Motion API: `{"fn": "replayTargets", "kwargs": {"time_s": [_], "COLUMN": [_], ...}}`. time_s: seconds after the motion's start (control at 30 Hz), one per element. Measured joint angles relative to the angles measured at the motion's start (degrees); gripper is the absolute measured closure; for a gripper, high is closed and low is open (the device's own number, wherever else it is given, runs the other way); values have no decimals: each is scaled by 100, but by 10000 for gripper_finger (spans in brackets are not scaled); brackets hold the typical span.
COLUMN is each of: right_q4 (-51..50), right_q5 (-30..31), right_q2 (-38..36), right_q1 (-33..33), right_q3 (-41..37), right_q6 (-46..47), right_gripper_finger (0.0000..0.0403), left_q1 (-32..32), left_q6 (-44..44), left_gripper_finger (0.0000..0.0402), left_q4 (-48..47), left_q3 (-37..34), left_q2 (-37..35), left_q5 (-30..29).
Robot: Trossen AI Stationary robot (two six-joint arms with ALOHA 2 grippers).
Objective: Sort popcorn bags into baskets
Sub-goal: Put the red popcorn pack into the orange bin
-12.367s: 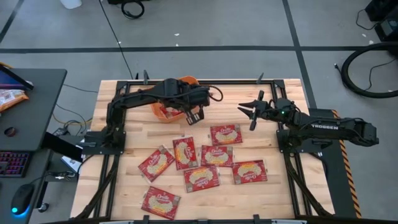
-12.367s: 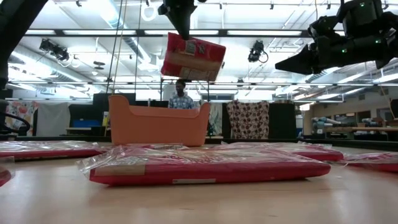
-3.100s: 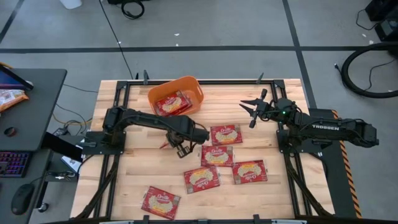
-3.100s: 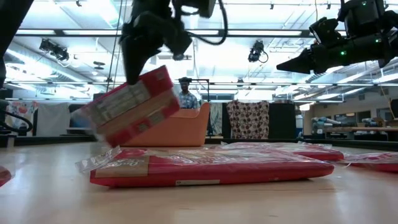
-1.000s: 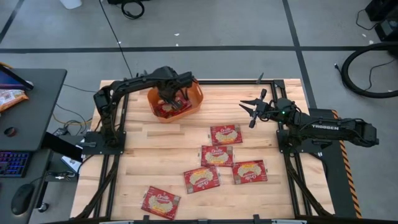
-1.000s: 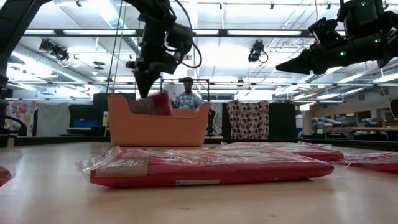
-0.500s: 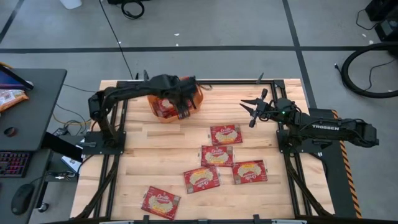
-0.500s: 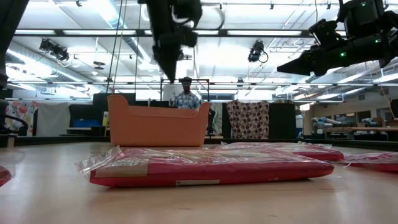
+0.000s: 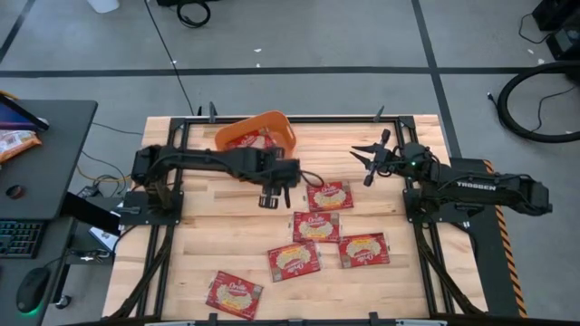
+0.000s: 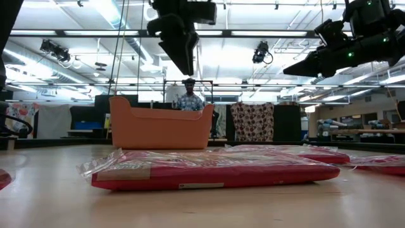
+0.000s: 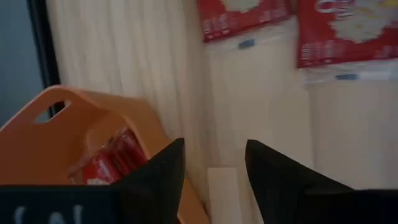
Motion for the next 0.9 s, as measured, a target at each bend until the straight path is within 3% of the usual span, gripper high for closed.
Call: {"fn": "replayTargets", "kwargs": {"time_s": [0.1, 0.27, 0.37, 0.57, 0.77, 0.9], "right_q4": [-396, -233, -285, -424, -411, -404], "right_q5": [2, -44, -53, -58, -191, -214], "right_q2": [-193, -362, -380, -522, -506, -506], "right_q1": [-2, -2, -2, -2, -7, -7], "right_q3": [195, 198, 198, 198, 198, 198], "right_q6": [63, 151, 127, 153, 194, 197], "right_gripper_finger": [324, 324, 324, 324, 324, 324], "left_q1": [-167, -304, -358, -679, -1393, -1813], "left_q6": [109, 275, 84, -833, -1650, -2214], "left_gripper_finger": [215, 214, 214, 214, 214, 215], "left_q4": [-32, 19, -133, -598, -802, -1170], "left_q3": [2, 2, 4, -5, -3, -9], "left_q2": [0, 0, 48, 344, 641, 771], "left_q5": [2, 45, 383, 1022, 2030, 2311]}}
